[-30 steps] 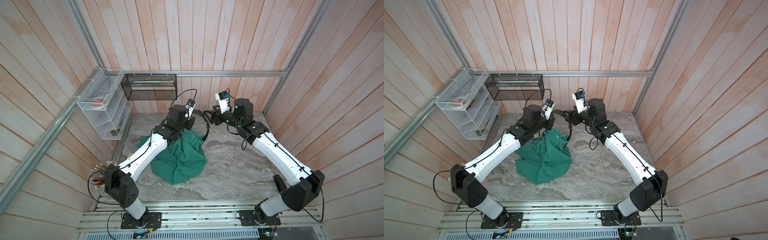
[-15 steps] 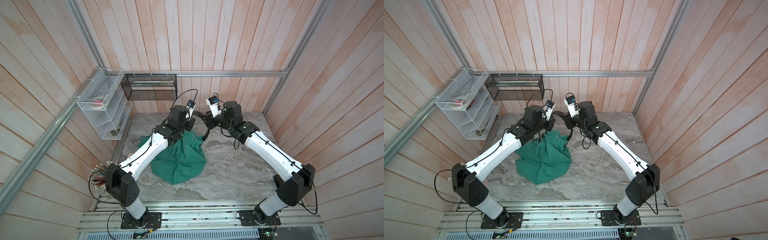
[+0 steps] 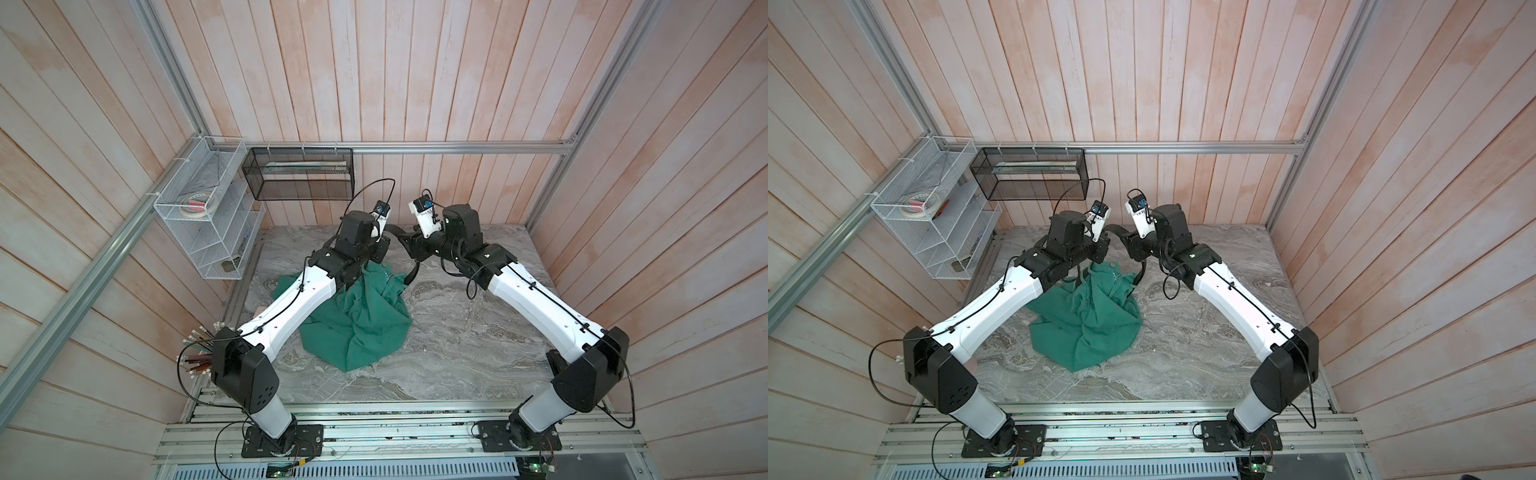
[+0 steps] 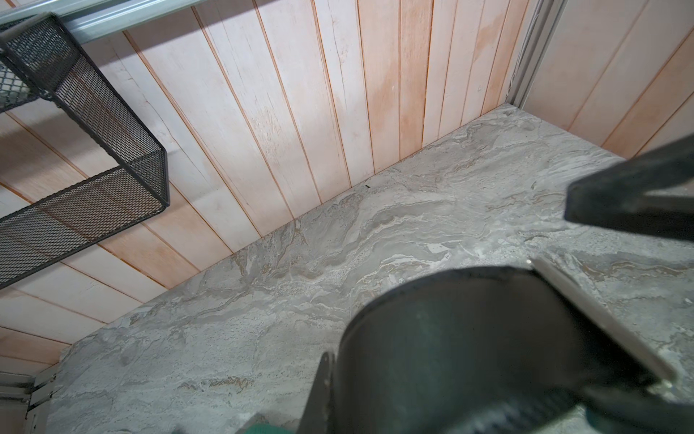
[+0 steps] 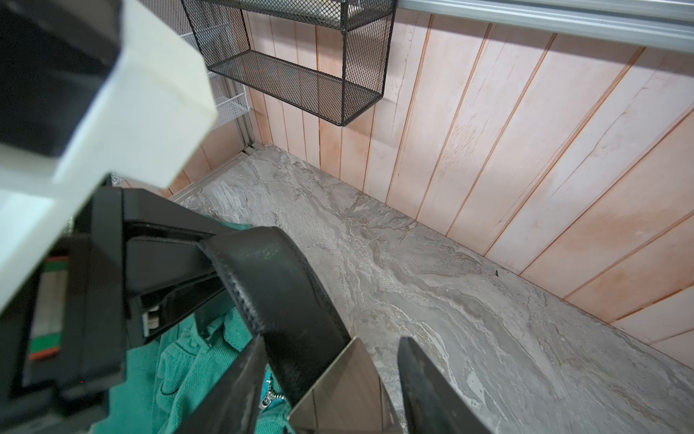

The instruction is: Remove the belt from the trousers

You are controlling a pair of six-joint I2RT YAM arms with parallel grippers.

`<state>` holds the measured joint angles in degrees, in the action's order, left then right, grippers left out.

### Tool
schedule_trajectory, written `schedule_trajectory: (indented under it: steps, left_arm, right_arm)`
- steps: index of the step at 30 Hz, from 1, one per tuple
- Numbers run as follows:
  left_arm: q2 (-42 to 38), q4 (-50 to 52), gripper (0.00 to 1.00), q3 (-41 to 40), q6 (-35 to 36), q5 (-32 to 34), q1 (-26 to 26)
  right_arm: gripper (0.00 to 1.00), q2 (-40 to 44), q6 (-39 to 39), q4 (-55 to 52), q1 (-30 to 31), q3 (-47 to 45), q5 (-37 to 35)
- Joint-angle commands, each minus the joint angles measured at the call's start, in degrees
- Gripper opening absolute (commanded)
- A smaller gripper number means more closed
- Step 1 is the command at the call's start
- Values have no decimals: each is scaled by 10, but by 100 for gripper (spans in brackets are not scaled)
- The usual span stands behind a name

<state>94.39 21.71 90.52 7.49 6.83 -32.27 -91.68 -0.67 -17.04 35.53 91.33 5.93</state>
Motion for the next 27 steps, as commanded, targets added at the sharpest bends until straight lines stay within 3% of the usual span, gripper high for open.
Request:
schedule_trajectory:
  steps: [1,6,11,23,27]
  left_arm:
    - [-16,-5,0,-4,-7,-5,-2]
    - [-17,-3,0,-4,-8,-7,-2]
    - [-15,-4,0,-3,-9,-11,-2]
    - [-16,-1,0,-7,-12,-11,-2]
    - [-15,0,0,-7,-11,-12,-2]
  right_arm:
    - [64,16,-12,-27,8,2,17]
    - [61,51,-10,6,8,-31,1]
    - [41,37,-11,-5,9,-18,-36]
    - [54,12,-15,-38,9,7,-14]
    - [49,-5,-23,-62,9,27,-25]
